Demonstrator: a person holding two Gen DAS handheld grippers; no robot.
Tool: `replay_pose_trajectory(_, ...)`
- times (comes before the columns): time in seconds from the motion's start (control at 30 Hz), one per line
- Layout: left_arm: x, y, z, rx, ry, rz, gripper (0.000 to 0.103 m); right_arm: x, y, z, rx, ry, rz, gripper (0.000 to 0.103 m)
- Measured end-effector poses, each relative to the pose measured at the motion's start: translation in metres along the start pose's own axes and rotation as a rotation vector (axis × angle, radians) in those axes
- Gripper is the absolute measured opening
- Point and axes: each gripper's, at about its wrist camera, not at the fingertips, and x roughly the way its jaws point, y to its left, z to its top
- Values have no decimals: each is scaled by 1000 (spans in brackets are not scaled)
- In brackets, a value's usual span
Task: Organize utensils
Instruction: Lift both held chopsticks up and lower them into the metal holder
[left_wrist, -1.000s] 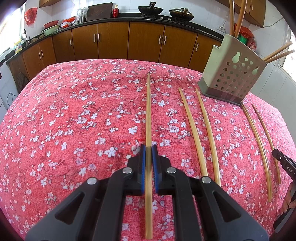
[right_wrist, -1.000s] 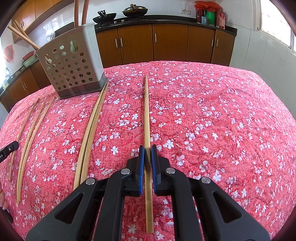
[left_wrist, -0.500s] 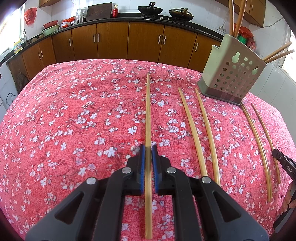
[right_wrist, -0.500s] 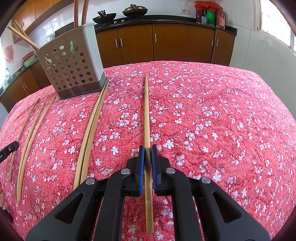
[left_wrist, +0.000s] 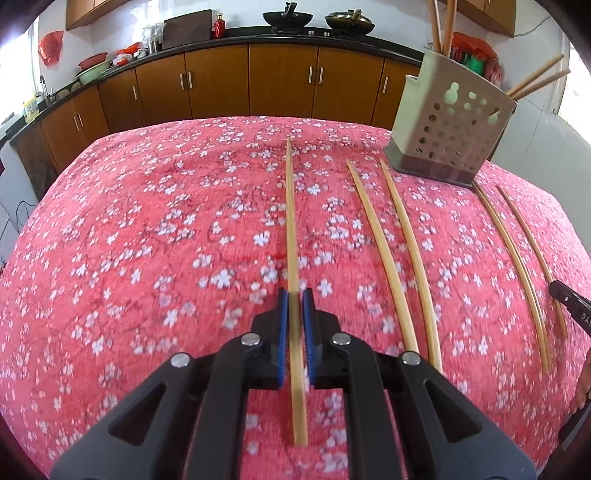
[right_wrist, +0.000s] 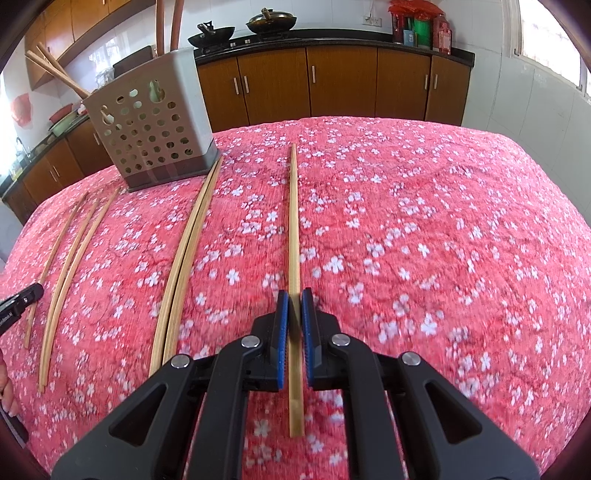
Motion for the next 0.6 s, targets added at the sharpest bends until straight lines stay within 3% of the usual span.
replay_pose_trajectory(0.17, -8, -2, 5, 20, 7, 6, 8, -13, -3, 4, 13, -26, -1, 8)
replay_pose_trajectory(0.6, -115, 1, 70, 5, -292, -43, 8, -94, -9, 56, 38, -319, 29, 8)
